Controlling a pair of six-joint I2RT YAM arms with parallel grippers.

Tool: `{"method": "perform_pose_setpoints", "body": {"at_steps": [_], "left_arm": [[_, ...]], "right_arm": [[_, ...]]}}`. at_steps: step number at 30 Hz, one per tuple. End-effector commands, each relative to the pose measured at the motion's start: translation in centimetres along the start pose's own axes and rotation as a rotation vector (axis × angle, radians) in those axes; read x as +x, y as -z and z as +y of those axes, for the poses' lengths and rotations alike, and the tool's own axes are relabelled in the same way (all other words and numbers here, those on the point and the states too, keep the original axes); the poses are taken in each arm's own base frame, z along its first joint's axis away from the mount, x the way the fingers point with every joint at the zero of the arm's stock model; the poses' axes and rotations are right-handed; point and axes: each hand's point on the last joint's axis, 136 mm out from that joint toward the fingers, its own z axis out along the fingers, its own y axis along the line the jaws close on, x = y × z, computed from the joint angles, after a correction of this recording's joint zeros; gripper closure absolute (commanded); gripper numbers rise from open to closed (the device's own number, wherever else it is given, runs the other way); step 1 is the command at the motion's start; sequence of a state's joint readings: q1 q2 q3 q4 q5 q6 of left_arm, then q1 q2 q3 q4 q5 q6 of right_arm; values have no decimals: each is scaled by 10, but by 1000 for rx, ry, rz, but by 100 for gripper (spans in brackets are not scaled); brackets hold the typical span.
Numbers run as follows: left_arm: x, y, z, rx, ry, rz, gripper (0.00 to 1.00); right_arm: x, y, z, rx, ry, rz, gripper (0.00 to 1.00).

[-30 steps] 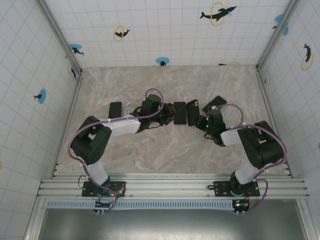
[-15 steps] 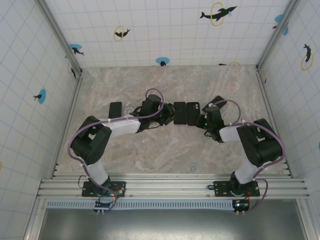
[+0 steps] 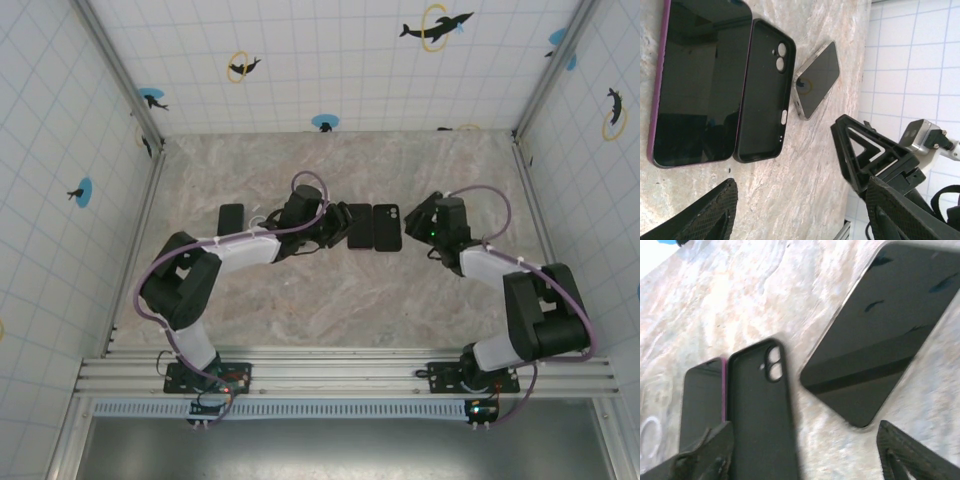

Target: Take the phone out of the phone case

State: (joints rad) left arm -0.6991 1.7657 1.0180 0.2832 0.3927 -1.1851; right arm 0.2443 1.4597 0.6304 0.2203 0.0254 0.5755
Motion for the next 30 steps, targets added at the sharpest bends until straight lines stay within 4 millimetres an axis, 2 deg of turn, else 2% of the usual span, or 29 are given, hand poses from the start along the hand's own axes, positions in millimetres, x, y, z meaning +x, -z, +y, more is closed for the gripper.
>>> {"method": "perform_pose_setpoints", "body": {"at_steps": [1,4,7,9,16,26,30], "left_arm": [[-7,12,-21,27,-80,-10,26],[-10,15,-26,27,-102,-22,22],[-11,17,-27,25,-122,-28,20],[-13,19,-26,25,-119,-30,19],[-16,25,-22,27,-104,-43,18],[-18,29,-19,18,-98,-48,18],[-20,30,-18,16,-99,-47,18]], "right_arm": [[-5,6,-29,152,0,32,20],[-14,3,-38,206,-13,30,15],[-22,-6,-42,240,-40,17,14],[-24,-14,-46,275,-74,26,10],[-26,-42,-60,458,-154,111,7],[-21,-74,-53,510,-152,176,6],[-16,-80,-52,548,-130,190,6]]}}
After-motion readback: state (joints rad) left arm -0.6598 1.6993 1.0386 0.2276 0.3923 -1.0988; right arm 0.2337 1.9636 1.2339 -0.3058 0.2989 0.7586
